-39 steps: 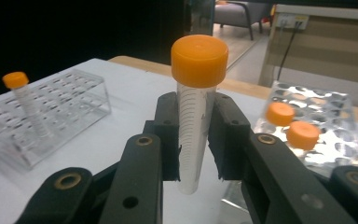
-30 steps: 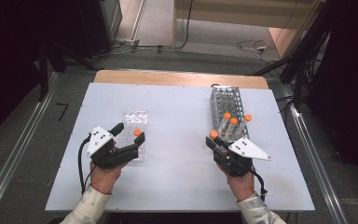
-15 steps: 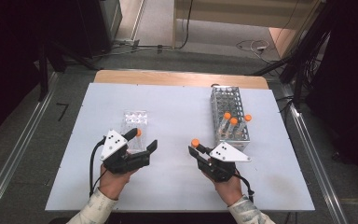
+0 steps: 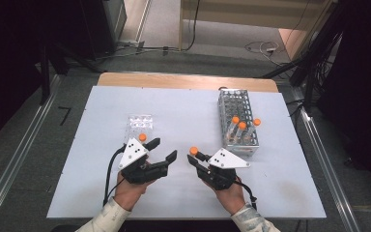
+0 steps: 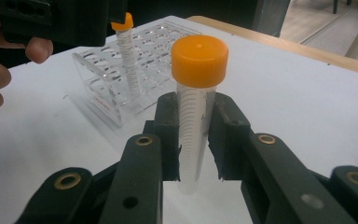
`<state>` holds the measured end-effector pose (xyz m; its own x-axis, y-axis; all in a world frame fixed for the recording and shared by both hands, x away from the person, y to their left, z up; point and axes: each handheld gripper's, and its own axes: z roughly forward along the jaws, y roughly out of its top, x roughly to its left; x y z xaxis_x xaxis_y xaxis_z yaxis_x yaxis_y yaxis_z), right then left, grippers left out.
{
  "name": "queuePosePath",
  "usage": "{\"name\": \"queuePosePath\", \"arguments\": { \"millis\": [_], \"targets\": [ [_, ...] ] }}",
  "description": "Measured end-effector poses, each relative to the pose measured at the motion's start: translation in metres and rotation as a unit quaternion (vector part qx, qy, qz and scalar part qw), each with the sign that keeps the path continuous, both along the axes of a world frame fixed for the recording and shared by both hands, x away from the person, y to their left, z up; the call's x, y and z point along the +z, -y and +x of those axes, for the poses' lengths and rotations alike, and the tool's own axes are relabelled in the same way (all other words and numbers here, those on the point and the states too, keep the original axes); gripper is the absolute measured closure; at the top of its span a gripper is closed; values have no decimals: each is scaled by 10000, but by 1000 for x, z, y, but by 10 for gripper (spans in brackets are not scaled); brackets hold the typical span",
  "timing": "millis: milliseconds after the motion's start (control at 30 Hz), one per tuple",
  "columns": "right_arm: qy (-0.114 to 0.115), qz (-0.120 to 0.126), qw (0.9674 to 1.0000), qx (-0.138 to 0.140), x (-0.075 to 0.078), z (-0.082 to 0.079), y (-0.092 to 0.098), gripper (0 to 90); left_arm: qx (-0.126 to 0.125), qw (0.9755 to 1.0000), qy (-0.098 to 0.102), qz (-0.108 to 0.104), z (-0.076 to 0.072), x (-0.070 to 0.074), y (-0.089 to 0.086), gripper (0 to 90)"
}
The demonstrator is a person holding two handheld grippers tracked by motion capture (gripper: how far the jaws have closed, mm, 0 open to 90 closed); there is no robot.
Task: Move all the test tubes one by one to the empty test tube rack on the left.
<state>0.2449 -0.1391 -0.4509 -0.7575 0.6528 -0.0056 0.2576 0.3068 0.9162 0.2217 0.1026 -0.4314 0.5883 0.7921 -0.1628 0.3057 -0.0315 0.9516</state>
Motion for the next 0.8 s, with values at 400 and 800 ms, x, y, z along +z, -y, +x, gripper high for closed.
{"name": "queuePosePath", "arguments": {
  "millis": [400, 800],
  "targets": [
    [26, -132, 9998, 150, -4, -3, -13, 719, -354, 9994, 4, -32, -2, -3, 19, 437],
    [-6, -183, 9995, 265, -6, -7, -21, 719, -454, 9988, 79, 161, -3, -8, 30, 572]
  ]
}}
